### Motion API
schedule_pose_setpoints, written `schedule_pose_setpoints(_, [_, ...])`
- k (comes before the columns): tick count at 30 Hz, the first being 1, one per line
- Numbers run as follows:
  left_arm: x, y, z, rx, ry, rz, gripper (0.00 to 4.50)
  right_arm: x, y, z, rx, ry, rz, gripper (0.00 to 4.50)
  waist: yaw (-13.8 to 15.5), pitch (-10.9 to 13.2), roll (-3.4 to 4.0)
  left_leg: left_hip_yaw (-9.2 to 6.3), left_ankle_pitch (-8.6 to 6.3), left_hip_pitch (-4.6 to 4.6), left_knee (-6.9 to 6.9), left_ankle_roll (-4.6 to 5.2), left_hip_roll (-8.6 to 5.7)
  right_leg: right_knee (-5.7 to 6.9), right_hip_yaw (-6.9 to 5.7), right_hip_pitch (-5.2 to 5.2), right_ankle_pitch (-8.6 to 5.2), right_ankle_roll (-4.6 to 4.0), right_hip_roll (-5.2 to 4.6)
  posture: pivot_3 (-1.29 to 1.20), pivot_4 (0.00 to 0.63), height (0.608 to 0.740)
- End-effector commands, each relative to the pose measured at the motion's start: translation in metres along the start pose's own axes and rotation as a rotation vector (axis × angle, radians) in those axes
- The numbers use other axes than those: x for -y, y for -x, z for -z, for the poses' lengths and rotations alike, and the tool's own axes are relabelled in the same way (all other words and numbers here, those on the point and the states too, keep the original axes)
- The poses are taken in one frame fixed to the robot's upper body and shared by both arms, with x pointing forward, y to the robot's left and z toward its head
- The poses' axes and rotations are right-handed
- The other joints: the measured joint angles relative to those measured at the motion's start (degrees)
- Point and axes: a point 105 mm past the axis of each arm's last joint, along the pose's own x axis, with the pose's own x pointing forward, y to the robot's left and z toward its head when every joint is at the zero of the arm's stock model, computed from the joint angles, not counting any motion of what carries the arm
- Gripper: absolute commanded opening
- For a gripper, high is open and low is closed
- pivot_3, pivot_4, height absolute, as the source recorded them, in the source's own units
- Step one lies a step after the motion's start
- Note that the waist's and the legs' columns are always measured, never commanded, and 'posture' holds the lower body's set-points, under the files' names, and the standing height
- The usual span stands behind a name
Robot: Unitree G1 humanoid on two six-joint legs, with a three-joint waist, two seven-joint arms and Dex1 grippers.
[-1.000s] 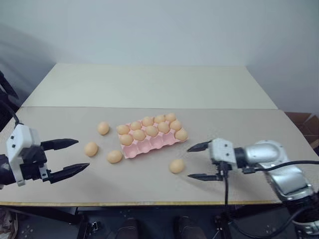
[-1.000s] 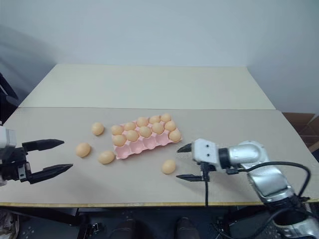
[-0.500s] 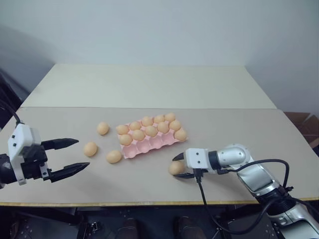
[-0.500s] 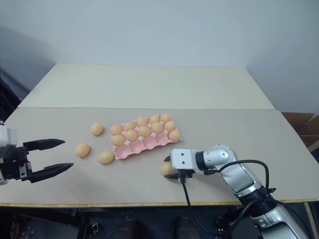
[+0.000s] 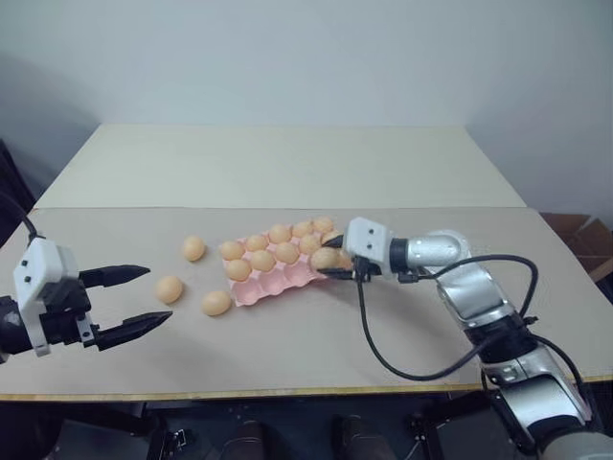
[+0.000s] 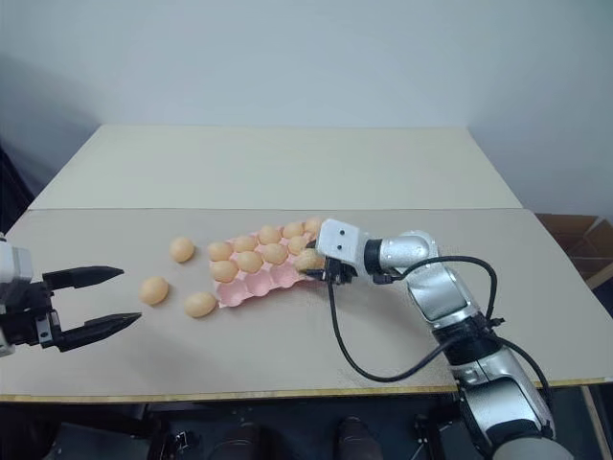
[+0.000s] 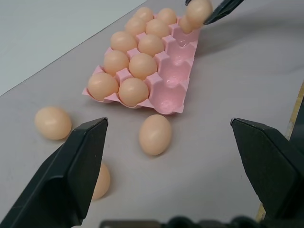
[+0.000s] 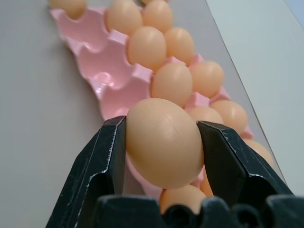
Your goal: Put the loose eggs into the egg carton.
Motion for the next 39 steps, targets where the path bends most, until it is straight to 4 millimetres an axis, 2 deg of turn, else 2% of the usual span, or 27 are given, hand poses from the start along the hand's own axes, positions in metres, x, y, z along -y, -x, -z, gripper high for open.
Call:
schedule_pose_setpoints(1, [-0.001,0.006,-0.01,0.016,-0.059,-0.028,4.5,0.006,0.001,-0.003,-0.008,0.025,0.033,2.58,-0.03,0.0,0.0,0.0,0.0,0.0,0.0,0.0,0.0,0.0,0.01,0.0,0.01,0.02,0.0,0.0,0.15,0.74])
schedule_pose_setpoints(7, [0.0,0.007,-0.009,0.011,-0.056,-0.034,4.5,0.013,0.01,-0.013,0.033,-0.008,0.08,4.41,-0.09,0.0,0.0,0.03,0.0,0.02,-0.01,0.0,0.0,0.02,0.04,-0.02,0.01,0.0,0.0,0.0,0.15,0.74])
schedule_pose_setpoints(8, [0.0,0.006,-0.009,0.012,-0.056,-0.034,4.5,0.014,0.013,-0.016,0.043,-0.01,0.086,4.46,-0.07,0.0,0.0,0.03,0.0,0.03,-0.01,0.0,0.01,0.03,0.03,-0.01,0.01,-0.01,0.01,0.0,0.15,0.74])
schedule_pose_setpoints(12, [-0.001,0.005,-0.009,0.014,-0.058,-0.033,4.5,0.015,0.037,-0.025,0.092,-0.029,0.088,4.46,0.08,0.0,0.0,0.02,0.0,0.03,-0.01,0.0,0.01,0.02,0.03,-0.01,0.02,-0.01,0.01,0.0,0.15,0.74])
schedule_pose_setpoints(16, [-0.004,0.008,-0.006,0.006,-0.049,-0.042,4.5,0.009,0.078,-0.025,0.155,-0.089,0.048,4.46,0.32,0.0,0.0,0.04,0.0,0.0,-0.01,0.0,-0.03,-0.07,0.04,0.02,0.02,0.0,-0.04,0.0,0.15,0.74])
schedule_pose_setpoints(22, [-0.012,0.021,0.004,-0.035,-0.028,-0.098,4.5,-0.009,0.14,-0.016,0.2,-0.194,-0.048,4.46,0.32,0.0,-0.01,0.06,-0.01,0.07,-0.02,0.0,-0.01,-0.07,0.08,0.03,-0.04,-0.08,-0.01,0.0,0.15,0.74])
schedule_pose_setpoints(25, [-0.012,0.024,0.008,-0.044,-0.011,-0.111,4.5,-0.018,0.16,-0.01,0.174,-0.22,-0.09,4.46,0.06,0.0,-0.01,0.08,-0.01,0.17,-0.02,0.0,0.0,-0.02,0.14,0.05,-0.04,-0.08,-0.01,0.0,0.15,0.74])
schedule_pose_setpoints(39, [-0.017,0.021,0.014,-0.049,0.01,-0.12,4.5,-0.019,0.163,-0.01,0.164,-0.212,-0.082,4.46,0.08,-0.01,-0.02,0.13,-0.03,0.12,-0.03,-0.03,-0.02,-0.07,0.2,0.01,-0.04,-0.07,-0.03,0.0,0.15,0.74])
